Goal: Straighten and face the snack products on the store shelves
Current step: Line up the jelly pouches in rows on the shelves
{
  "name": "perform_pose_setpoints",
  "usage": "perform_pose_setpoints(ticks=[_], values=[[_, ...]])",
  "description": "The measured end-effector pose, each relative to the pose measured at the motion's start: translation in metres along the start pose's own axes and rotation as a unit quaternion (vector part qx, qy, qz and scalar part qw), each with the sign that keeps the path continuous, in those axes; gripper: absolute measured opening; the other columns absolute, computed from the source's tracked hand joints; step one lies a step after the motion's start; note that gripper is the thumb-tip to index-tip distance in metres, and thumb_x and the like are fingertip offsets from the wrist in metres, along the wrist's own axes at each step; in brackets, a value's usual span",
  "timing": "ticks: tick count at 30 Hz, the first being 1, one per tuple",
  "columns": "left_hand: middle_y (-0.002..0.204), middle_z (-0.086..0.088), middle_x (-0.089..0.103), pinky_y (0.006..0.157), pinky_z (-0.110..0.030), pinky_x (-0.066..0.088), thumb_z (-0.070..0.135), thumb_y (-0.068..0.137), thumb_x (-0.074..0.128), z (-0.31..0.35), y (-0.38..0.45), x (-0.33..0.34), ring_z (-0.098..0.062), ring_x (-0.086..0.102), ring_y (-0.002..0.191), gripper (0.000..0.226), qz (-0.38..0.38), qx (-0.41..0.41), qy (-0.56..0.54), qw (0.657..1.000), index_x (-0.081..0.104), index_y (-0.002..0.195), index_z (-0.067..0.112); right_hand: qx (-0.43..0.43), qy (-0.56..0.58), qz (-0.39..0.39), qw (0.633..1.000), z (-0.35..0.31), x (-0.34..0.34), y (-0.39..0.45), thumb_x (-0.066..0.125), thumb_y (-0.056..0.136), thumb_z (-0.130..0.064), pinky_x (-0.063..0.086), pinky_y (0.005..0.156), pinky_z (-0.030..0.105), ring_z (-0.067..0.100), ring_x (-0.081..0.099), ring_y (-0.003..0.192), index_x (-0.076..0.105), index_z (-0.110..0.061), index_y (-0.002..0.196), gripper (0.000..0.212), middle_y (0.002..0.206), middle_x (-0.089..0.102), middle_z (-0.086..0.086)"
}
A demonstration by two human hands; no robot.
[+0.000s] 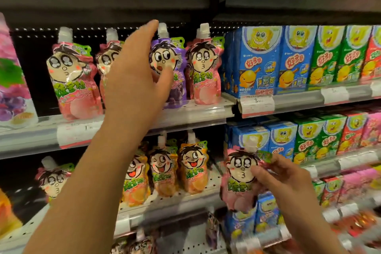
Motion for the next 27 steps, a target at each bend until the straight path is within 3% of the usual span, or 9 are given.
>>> perform_pose_setpoints(ticks=[2,5,10,12,14,18,20,23,27], values=[[0.152,-0.005,0.048,0.106,-0.035,0.044,0.025,0.096,0.064,0.005,0.017,0.007,-0.027,0.062,0.12,0.07,-0.016,0.01,0.023,1.0,0.031,0.157,0.021,0.002,0.007,0.013,1.0,0.002,-0.005,0.0,0.077,0.084,-0.014,0.055,0.068,0.046,0.037,0.067,0.065,0.067,-0.003,0.084,0.015,0.069,0.071,0.017],[0.162,-0.004,0.035,0.11,-0.039,0.039,0.027,0.096,0.065,0.008,0.034,0.014,-0.027,0.048,0.137,0.078,-0.032,-0.006,0.049,0.998,0.023,0.16,0.02,0.006,0.017,0.03,0.999,0.008,-0.013,-0.001,0.078,0.082,-0.011,0.053,0.062,0.047,0.031,0.066,0.059,0.061,0.004,0.084,0.023,0.07,0.068,0.02],[0.146,-0.01,0.054,0.098,-0.05,0.046,0.029,0.095,0.066,0.004,0.045,0.026,-0.036,0.058,0.121,0.075,-0.055,-0.028,0.081,0.995,0.027,0.158,0.02,0.005,0.004,0.026,1.0,0.016,-0.025,-0.004,0.079,0.081,-0.013,0.051,0.059,0.037,0.031,0.067,0.059,0.062,0.001,0.082,0.022,0.073,0.069,0.018],[0.137,-0.01,0.061,0.091,-0.048,0.048,0.029,0.094,0.067,0.002,0.047,0.03,-0.036,0.061,0.114,0.072,-0.05,-0.036,0.089,0.994,0.031,0.156,0.019,0.006,-0.01,0.009,1.0,0.017,-0.027,-0.006,0.079,0.082,-0.01,0.052,0.061,0.036,0.03,0.067,0.059,0.064,-0.012,0.073,0.017,0.069,0.07,0.016],[0.135,-0.008,0.061,0.083,-0.045,0.046,0.029,0.094,0.068,-0.001,0.046,0.034,-0.035,0.062,0.11,0.07,-0.038,-0.041,0.091,0.994,0.033,0.154,0.02,0.005,-0.019,-0.002,1.0,0.018,-0.028,-0.008,0.078,0.083,-0.007,0.053,0.061,0.033,0.028,0.066,0.057,0.063,-0.021,0.065,0.027,0.065,0.069,0.016],[0.132,-0.008,0.062,0.08,-0.044,0.044,0.032,0.091,0.067,-0.009,0.045,0.042,-0.034,0.061,0.111,0.066,-0.022,-0.061,0.07,0.995,0.036,0.148,0.021,0.022,0.01,-0.002,1.0,0.024,-0.028,-0.007,0.078,0.08,-0.003,0.054,0.053,0.03,0.033,0.065,0.054,0.063,-0.012,0.067,0.021,0.064,0.067,0.021],[0.124,-0.011,0.065,0.074,-0.042,0.042,0.036,0.09,0.068,-0.011,0.046,0.044,-0.037,0.062,0.105,0.066,-0.025,-0.068,0.082,0.994,0.037,0.146,0.018,0.029,0.026,0.003,0.999,0.03,-0.028,-0.005,0.084,0.072,-0.013,0.053,0.052,0.032,0.032,0.064,0.054,0.063,-0.005,0.071,0.022,0.066,0.067,0.022],[0.115,-0.016,0.065,0.068,-0.041,0.038,0.036,0.092,0.069,-0.01,0.05,0.047,-0.039,0.062,0.097,0.069,-0.038,-0.07,0.129,0.988,0.035,0.148,0.014,0.047,0.05,-0.01,0.998,0.032,-0.026,-0.002,0.097,0.052,-0.044,0.055,0.051,0.039,0.035,0.064,0.052,0.064,-0.012,0.068,0.048,0.069,0.068,0.021],[0.118,-0.019,0.061,0.068,-0.043,0.041,0.036,0.093,0.069,-0.011,0.058,0.05,-0.04,0.061,0.1,0.068,-0.055,-0.06,0.175,0.981,0.036,0.146,0.011,0.068,0.072,-0.026,0.995,0.03,-0.023,-0.001,0.098,0.027,-0.062,0.056,0.05,0.037,0.031,0.063,0.05,0.063,-0.007,0.073,0.08,0.066,0.067,0.023]])
Point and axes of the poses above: each hand's wrist, its own y-axis towards the middle knuckle, its own x-axis out of the palm, z = x × y, the point moved 2 cm from there along y, towards the middle knuckle
